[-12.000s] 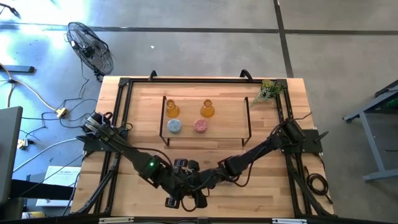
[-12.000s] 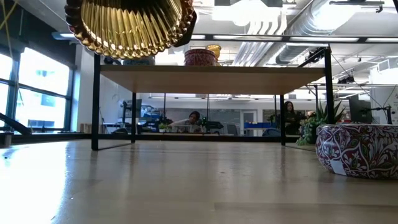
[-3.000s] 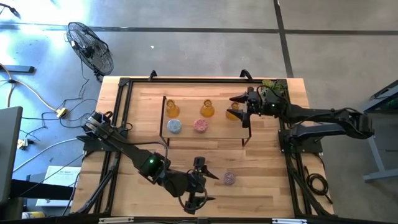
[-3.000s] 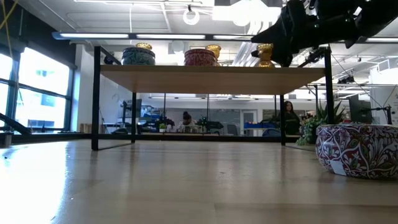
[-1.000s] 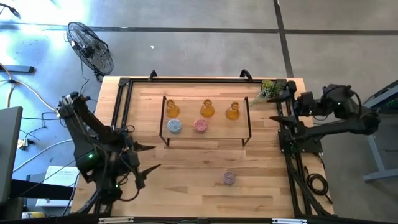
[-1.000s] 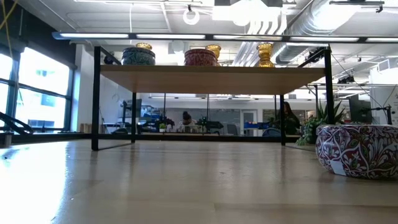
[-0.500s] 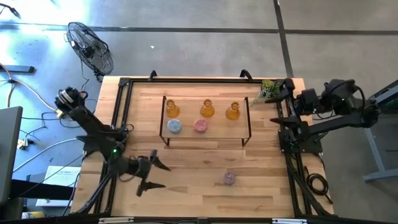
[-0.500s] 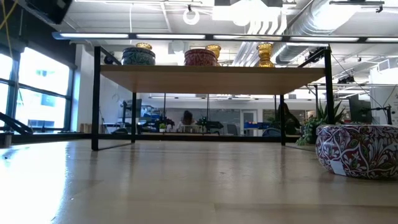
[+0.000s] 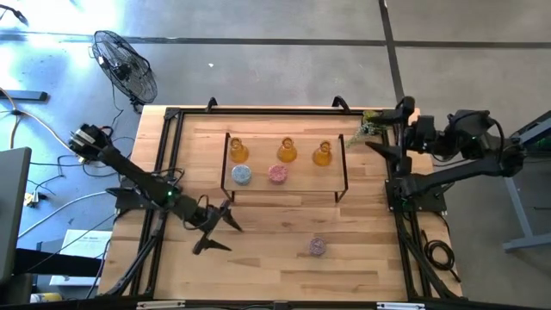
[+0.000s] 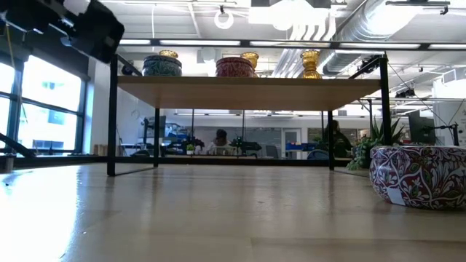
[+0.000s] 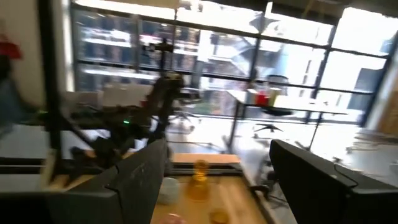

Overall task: Pick & Place candle stick holders
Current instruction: Put the red scented candle on the shelf aligned with the other scented candle

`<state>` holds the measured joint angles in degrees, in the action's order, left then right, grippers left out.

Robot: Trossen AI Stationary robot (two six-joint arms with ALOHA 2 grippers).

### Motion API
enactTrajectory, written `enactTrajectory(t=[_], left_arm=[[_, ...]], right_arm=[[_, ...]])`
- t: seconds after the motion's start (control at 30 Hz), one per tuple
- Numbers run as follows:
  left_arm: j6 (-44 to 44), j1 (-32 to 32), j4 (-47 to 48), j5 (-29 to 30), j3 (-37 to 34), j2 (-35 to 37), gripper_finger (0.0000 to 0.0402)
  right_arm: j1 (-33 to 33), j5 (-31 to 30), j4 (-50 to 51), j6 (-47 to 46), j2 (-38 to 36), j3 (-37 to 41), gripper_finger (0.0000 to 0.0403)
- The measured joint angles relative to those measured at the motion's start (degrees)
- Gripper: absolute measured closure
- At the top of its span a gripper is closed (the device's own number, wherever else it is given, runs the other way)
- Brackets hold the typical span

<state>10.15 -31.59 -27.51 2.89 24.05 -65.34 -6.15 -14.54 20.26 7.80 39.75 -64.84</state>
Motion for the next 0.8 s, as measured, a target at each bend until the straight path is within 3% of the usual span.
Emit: enactTrajectory(t=[0.27,0.5,0.8], left_arm=[[-3.4,0.46,-2.47,1.77,-0.17,2.28,0.0085],[-2.1,0.46,-0.61,3.74,-0.17,2.41,0.0085],[-3.23,0.47,-0.59,9.9,-0.17,2.4,0.0085]], right_arm=[[0.02,-6.52,0.03,-0.36,0.0,0.0,0.0119],[0.02,-4.49,-0.85,-8.97,-0.02,0.0,0.0119],[0.02,-0.48,0.18,-5.03,-0.01,0.02,0.0119]])
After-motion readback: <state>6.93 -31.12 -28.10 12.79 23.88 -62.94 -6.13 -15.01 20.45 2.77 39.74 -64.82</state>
